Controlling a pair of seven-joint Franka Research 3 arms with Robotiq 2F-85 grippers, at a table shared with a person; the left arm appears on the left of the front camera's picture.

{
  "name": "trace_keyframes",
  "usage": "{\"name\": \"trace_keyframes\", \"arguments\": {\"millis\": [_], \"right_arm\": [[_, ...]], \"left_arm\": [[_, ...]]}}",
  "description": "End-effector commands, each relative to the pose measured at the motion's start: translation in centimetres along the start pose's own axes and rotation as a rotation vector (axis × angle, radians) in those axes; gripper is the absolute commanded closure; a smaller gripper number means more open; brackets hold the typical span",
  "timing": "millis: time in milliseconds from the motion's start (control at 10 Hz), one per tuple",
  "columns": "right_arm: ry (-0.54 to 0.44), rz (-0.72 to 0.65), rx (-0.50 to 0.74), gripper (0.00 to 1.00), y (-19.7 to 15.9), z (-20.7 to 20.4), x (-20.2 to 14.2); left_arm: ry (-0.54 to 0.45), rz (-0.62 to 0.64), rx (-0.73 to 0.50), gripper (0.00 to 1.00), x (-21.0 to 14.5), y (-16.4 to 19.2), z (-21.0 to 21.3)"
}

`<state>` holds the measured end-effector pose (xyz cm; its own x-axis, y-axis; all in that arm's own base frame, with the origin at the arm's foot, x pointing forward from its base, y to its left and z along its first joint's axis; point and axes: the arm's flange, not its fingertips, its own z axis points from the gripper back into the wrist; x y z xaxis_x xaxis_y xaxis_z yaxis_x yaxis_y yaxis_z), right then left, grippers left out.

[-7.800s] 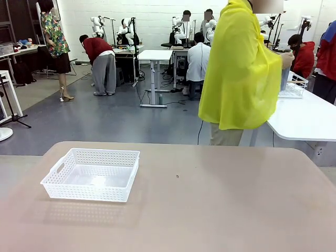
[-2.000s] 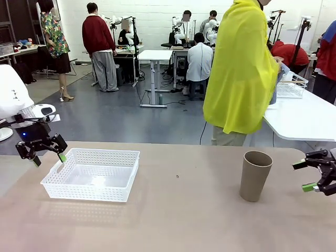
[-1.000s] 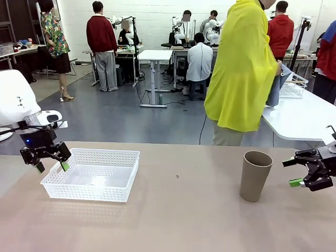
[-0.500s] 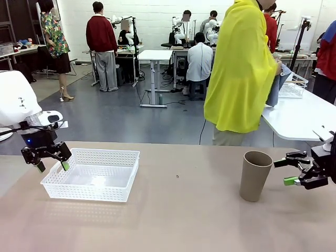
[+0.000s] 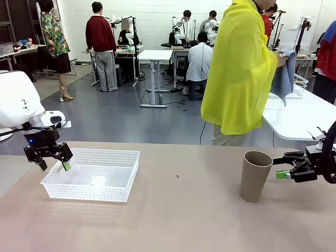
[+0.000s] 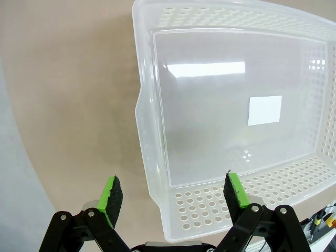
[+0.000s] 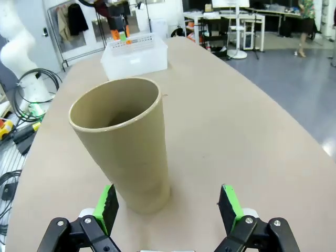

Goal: Clean and organize the cups into the basket.
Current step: Pick up the Organizing basket and move it to the center of the table, then pick up the Reusable plastic cup from the right side of the table and place it inside the Organizing basket.

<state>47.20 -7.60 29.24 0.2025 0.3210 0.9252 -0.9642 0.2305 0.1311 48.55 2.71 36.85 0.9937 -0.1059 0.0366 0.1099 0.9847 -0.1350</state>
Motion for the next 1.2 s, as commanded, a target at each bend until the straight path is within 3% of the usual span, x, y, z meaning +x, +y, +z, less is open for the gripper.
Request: {"name": "trace_keyframes", "arguments": {"millis": [0, 300, 600, 1100], "right_arm": [[-0.005, 0.014, 0.065, 0.00, 0.9, 0.3, 0.4], [-0.006, 0.007, 0.037, 0.00, 0.4, -0.1, 0.2], [0.007, -0.031, -0.033, 0.00, -0.8, -2.2, -0.1], [0.007, 0.002, 0.157, 0.00, 0.2, -4.2, -0.8]], "left_arm": [[0.010, 0.010, -0.005, 0.00, -0.1, 0.2, 0.0], [0.036, -0.017, 0.024, 0.00, 0.2, 0.2, -0.6], [-0.016, 0.000, 0.051, 0.00, -0.2, -0.4, -0.7], [0.000, 0.031, 0.032, 0.00, 0.7, 0.6, -0.9]]}}
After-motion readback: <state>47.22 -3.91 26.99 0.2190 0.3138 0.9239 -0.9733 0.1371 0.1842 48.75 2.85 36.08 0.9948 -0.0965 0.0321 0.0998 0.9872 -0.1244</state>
